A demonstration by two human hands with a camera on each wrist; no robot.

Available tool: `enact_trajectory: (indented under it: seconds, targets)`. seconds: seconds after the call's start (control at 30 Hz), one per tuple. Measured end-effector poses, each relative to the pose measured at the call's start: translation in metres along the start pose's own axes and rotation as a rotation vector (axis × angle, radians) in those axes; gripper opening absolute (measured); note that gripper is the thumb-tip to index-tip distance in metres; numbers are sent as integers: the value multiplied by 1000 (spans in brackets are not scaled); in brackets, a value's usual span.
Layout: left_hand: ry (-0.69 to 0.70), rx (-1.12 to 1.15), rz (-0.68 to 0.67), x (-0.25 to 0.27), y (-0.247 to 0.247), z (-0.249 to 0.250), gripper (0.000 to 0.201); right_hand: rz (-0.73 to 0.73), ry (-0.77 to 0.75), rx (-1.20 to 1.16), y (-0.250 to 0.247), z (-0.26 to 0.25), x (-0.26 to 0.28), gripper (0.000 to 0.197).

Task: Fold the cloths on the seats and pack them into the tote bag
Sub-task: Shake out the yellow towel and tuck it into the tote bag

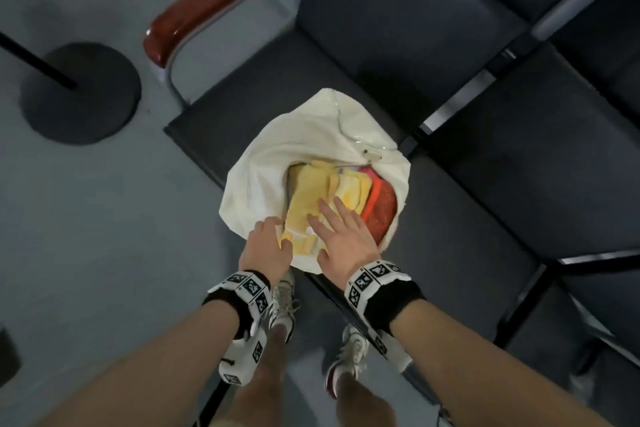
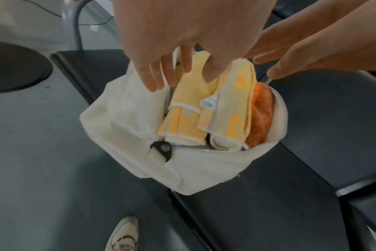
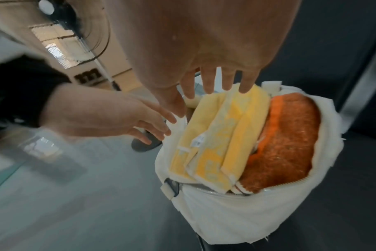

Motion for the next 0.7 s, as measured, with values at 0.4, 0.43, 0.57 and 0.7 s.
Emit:
enact_trajectory:
  seconds: [0.4,0.43,0.57,0.7]
  targets:
    - [-473,463,-161,-27,91,-80,27,50,-248,253,73,23,-56,70]
    - [-478,481,-141,-27,93,-79,17,63,-265,255,76,26,-59,70]
    - [-493,480,-179,-24,98,-88,29,97,-292,250,86,25,-69,73]
    - [-371,478,-146,-18,87,-89,41,94,-276,269,90,18,-73,71]
Point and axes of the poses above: each hand's wrist, its own x-axis away from the middle knuckle, its own y-axis out of the palm, z = x × y, the point moved 5 cm from there along -x, towards the middle knuckle, and after that the axes turned 8 degrees about z, right-handed, at the moved point
